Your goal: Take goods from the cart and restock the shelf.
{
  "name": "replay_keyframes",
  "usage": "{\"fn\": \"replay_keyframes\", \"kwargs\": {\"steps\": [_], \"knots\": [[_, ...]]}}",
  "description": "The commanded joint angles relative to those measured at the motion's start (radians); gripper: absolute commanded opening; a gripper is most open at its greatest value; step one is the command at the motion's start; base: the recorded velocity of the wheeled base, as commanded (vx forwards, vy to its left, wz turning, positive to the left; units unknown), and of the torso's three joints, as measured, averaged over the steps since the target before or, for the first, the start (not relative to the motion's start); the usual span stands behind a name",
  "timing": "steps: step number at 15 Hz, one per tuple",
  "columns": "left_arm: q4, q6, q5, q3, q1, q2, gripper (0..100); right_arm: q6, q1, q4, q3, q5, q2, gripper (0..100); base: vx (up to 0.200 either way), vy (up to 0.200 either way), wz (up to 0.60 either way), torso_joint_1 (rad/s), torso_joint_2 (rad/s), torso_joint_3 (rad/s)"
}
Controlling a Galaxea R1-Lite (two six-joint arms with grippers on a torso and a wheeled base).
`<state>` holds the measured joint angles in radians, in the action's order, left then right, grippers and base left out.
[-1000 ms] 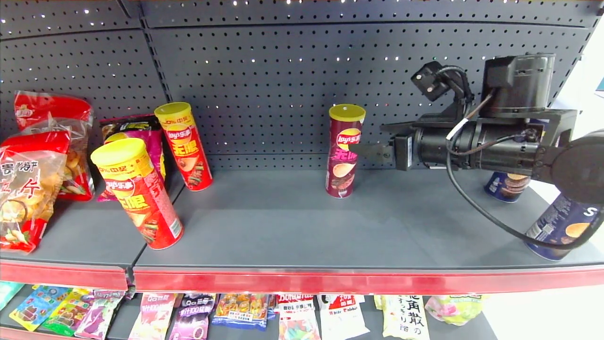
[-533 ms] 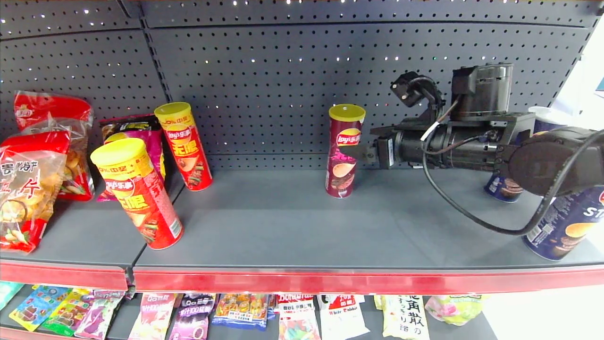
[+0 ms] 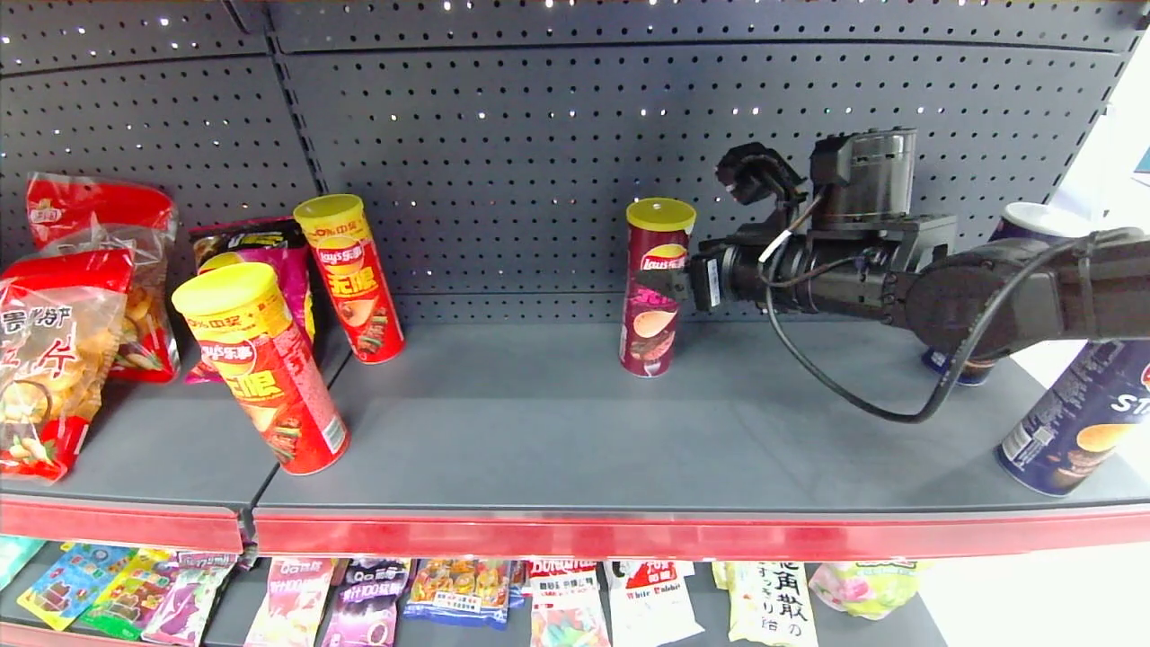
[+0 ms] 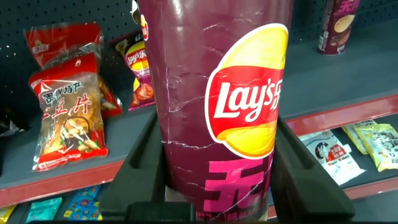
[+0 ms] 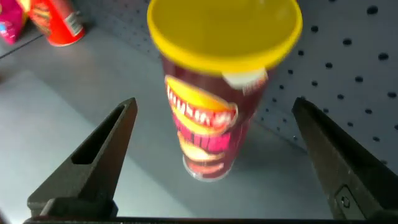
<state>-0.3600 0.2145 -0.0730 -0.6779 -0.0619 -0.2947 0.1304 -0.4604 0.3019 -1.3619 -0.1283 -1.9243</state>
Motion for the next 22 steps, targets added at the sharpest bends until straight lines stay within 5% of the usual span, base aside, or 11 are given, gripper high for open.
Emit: {"fn": "replay_keyframes", "kwargs": {"steps": [1,7,22], "knots": [[0.001,0.000,0.001,0.004,0.001,0.005,0,0.001,-0.012,0.000,-0.025,0.016,-0.032,100,0.000,0.000,0.00,0.000,0.00,0.000],[0.001,-0.027,0.004,-0.002,0.001,0.008,0,0.000,-0.020,0.000,-0.063,0.072,-0.067,100,0.000,0.000,0.00,0.000,0.00,0.000],[0.000,-0.029,0.004,0.006,0.001,0.014,0,-0.005,-0.035,0.003,-0.120,0.110,-0.134,100,0.000,0.000,0.00,0.000,0.00,0.000]]}}
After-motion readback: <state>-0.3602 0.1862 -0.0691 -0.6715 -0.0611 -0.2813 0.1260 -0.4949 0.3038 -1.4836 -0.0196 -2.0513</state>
